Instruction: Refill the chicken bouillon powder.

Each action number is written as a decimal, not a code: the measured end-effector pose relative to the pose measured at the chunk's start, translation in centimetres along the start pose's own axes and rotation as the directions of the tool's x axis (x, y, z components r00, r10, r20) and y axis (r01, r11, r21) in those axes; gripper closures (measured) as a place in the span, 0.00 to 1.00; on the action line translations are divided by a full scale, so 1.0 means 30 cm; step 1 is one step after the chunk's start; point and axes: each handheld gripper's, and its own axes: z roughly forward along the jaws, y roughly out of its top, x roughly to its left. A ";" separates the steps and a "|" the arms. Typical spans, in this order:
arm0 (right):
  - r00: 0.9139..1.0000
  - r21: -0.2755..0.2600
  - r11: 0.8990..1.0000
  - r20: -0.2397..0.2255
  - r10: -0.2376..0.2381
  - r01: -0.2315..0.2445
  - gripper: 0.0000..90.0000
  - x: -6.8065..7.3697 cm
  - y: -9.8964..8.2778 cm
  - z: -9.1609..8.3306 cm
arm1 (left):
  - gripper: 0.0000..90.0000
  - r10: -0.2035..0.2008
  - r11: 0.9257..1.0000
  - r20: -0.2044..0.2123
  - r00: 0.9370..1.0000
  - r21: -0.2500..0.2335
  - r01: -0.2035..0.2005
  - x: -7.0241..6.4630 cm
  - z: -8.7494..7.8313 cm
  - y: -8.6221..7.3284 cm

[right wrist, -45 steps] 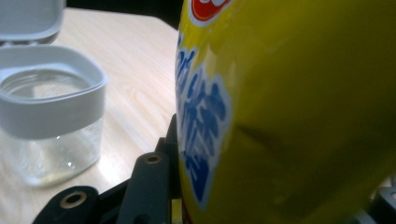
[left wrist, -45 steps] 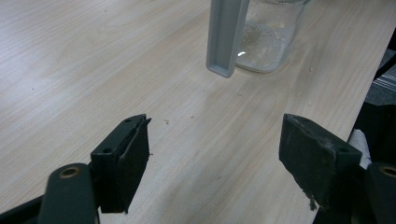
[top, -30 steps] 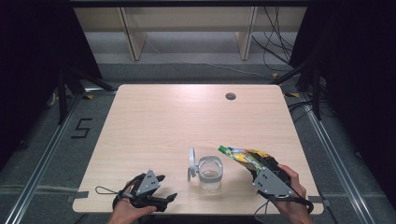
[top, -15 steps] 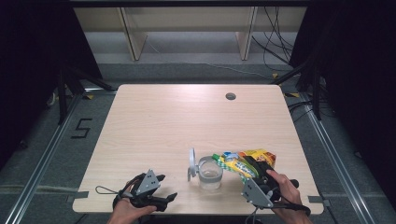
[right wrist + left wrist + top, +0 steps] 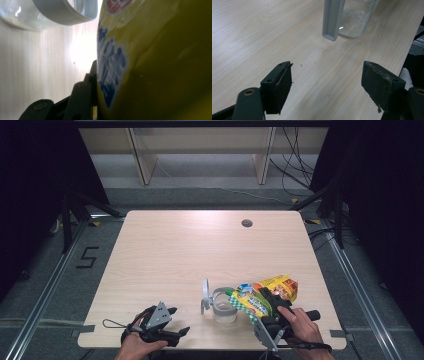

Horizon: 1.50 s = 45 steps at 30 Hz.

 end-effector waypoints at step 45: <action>0.857 0.070 0.857 0.038 -0.514 0.511 0.75 -0.003 0.068 0.027 | 0.27 -0.031 0.999 -0.008 0.999 0.017 0.032 -0.007 0.002 -0.003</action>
